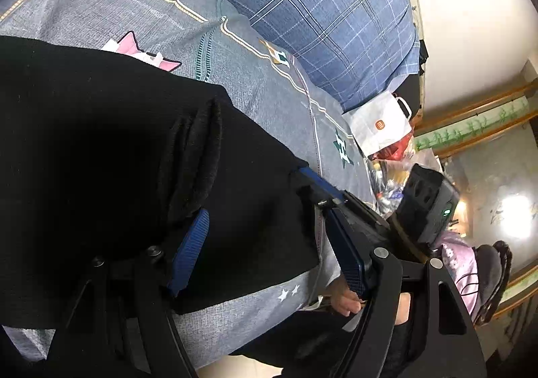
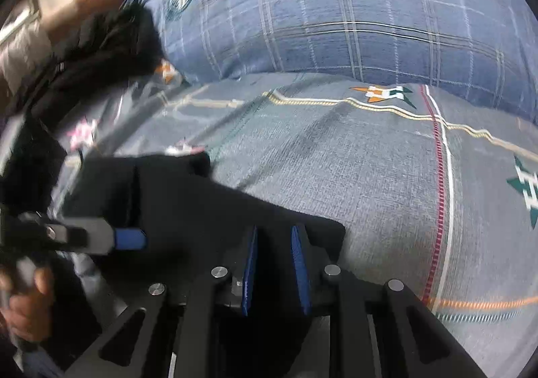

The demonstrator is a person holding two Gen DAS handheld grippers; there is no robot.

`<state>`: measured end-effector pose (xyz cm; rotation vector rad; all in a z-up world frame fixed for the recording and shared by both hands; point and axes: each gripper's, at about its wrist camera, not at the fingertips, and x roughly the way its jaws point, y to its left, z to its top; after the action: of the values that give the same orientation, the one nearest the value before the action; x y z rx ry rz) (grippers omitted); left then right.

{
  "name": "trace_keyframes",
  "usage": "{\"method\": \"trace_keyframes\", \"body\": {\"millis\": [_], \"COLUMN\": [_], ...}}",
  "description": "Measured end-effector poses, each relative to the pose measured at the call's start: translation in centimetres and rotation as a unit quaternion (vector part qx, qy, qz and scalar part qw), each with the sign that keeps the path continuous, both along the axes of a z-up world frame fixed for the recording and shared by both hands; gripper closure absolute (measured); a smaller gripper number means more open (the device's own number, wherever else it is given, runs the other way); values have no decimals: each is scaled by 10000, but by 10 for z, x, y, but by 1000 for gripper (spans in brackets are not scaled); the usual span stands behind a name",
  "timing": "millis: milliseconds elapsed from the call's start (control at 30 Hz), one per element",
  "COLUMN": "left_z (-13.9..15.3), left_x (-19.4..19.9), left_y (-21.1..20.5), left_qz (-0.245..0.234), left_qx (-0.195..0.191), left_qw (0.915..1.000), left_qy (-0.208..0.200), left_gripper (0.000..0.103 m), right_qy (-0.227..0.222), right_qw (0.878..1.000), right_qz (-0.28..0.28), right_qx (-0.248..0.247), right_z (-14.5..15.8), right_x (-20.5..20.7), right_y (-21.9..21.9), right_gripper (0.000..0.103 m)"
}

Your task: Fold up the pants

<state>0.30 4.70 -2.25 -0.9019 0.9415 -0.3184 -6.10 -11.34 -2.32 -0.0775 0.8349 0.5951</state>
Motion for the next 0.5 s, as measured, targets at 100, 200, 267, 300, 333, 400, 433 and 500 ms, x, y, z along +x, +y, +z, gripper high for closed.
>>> {"method": "trace_keyframes", "body": {"millis": [100, 200, 267, 300, 333, 400, 433, 500], "left_z": [5, 7, 0, 0, 2, 1, 0, 0], "left_x": [-3, -14, -20, -23, -27, -29, -31, -37], "left_y": [-2, -7, -9, -9, -9, -7, -5, -4], "left_qz": [-26, -104, -103, -71, -33, 22, 65, 107], "left_qx": [65, 204, 257, 297, 231, 149, 62, 58], "left_qw": [9999, 9997, 9995, 9994, 9997, 9999, 9999, 9999], "left_qy": [-78, -59, 153, 149, 32, 52, 72, 70], "left_gripper": [31, 30, 35, 34, 32, 32, 32, 32], "right_qy": [-462, -683, -402, -153, 14, -24, -130, -491], "right_qw": [9978, 9958, 9970, 9972, 9975, 9976, 9970, 9944], "right_qz": [-3, 335, 633, 732, 692, 682, 756, 936], "right_qx": [467, 505, 204, -83, -170, -79, -84, 96], "right_z": [20, 27, 14, 1, -8, -3, 1, 13], "right_x": [-7, -9, -4, 1, 7, 12, 11, 5], "right_y": [-1, 19, 42, 52, 56, 57, 58, 58], "right_gripper": [83, 83, 83, 83, 83, 83, 83, 83]}}
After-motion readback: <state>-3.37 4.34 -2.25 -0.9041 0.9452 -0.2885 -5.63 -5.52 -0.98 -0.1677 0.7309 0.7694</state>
